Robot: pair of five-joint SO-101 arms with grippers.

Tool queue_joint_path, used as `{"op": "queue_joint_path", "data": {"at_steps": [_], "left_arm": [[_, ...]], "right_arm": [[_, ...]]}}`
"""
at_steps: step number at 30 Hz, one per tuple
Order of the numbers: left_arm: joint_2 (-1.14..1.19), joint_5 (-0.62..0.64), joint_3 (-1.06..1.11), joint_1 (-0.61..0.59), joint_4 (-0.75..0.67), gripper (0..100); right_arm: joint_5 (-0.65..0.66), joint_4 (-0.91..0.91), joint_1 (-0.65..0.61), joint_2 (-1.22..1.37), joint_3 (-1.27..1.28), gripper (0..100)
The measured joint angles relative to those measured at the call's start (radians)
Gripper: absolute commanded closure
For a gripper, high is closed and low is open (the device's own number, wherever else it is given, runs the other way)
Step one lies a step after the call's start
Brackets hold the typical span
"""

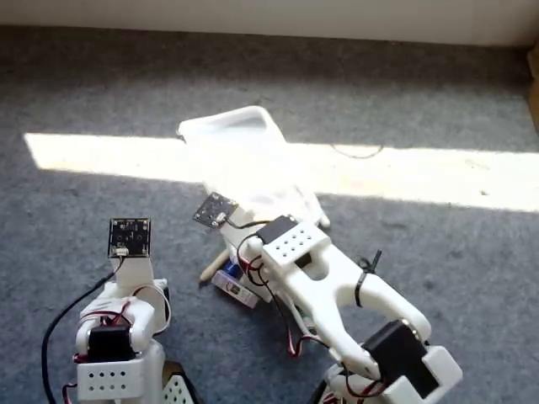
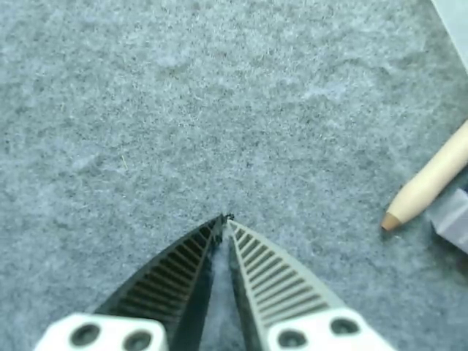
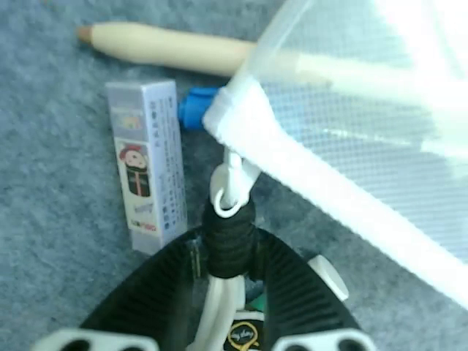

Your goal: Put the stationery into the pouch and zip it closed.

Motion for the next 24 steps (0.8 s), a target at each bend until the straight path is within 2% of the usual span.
{"op": "queue_joint_path", "data": {"at_steps": [8,17,24], "left_arm": [[0.0,0.0,0.0,0.0,0.0,99],[0.0,0.0,0.0,0.0,0.0,99],[0.0,0.0,0.0,0.0,0.0,99]], "right_arm": [[-0.002,0.009,-0.002,-0.267,0.107,97.6],[-0.084,0.009,-0.002,-0.396,0.107,97.6],[-0.097,0.012,0.0,-0.549,0.167,97.6]]}}
